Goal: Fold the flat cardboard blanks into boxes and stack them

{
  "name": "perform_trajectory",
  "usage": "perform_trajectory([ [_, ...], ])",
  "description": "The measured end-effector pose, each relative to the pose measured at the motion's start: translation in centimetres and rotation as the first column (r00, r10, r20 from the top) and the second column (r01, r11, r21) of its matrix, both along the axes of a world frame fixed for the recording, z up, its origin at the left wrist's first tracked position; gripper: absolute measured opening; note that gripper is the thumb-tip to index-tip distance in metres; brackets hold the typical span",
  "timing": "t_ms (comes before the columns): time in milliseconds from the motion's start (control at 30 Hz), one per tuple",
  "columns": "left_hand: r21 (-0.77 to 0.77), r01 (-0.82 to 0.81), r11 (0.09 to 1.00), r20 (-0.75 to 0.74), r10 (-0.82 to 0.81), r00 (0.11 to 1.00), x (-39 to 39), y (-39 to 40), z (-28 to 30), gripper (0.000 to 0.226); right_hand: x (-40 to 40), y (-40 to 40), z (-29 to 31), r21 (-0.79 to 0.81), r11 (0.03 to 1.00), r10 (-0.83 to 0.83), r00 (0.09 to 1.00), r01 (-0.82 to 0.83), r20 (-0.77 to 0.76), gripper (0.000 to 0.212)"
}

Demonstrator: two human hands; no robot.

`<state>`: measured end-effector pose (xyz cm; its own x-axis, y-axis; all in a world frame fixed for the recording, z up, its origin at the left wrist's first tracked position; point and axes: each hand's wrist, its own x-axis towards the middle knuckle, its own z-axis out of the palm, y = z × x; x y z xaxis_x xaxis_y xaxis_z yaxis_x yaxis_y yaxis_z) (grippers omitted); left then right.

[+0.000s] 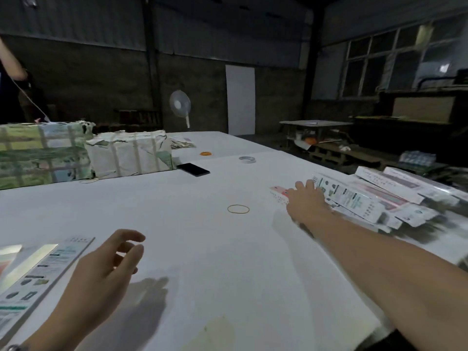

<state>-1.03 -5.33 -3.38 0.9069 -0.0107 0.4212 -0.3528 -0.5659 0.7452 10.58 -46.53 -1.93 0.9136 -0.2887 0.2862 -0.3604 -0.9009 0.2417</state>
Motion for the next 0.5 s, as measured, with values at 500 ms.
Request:
perform_trajectory([
  [500, 0.325, -0.179, 0.928, -0.029, 0.200, 0.979, 0.9, 1.8, 0.5, 0.018, -7.3, 27.3, 0.5, 0.533, 0.354, 0.706, 0.593, -0.769, 0.387, 0.033],
])
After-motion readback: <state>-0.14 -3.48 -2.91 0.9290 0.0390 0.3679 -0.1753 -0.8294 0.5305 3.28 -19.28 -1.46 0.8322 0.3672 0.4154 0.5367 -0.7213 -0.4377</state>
